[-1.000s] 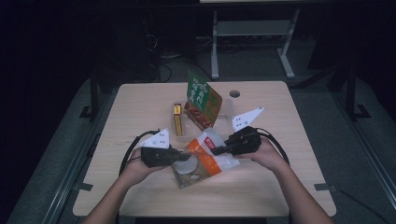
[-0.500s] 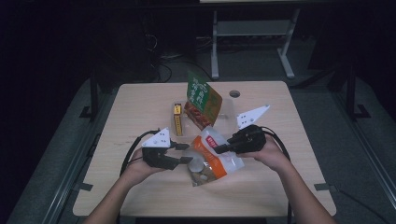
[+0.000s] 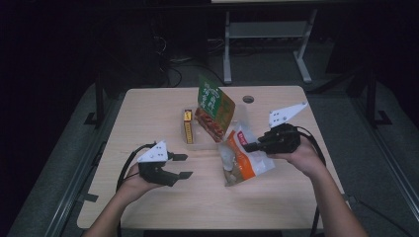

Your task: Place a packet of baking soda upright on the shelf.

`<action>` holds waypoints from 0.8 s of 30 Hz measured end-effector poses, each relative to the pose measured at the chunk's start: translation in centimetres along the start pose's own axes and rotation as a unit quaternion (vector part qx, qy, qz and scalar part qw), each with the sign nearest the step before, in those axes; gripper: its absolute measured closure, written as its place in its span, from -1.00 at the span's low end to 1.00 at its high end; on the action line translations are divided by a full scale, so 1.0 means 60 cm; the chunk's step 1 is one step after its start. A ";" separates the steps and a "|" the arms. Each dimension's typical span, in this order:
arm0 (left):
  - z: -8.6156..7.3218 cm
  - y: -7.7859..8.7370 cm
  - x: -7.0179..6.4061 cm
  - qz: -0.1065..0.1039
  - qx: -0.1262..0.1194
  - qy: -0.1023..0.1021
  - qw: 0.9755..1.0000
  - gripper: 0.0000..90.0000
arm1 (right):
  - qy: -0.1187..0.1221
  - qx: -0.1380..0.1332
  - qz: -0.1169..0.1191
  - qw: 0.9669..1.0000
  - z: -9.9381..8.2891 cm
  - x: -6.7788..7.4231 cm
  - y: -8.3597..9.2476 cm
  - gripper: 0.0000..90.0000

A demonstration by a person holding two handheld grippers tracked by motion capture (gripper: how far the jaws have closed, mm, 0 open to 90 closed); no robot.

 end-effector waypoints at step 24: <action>-0.039 0.014 0.000 0.002 0.018 0.027 0.999 -0.21 | -0.016 0.040 -0.063 0.997 0.024 -0.040 0.092 1.00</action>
Point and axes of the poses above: each handheld gripper's, and its own axes: y roughly backward along the jaws, z roughly out of its top, x roughly to its left, the point moved 9 cm from there along -y, roughly forward along the jaws, and after that the axes turned 10 degrees about y, right-handed, at the moved point
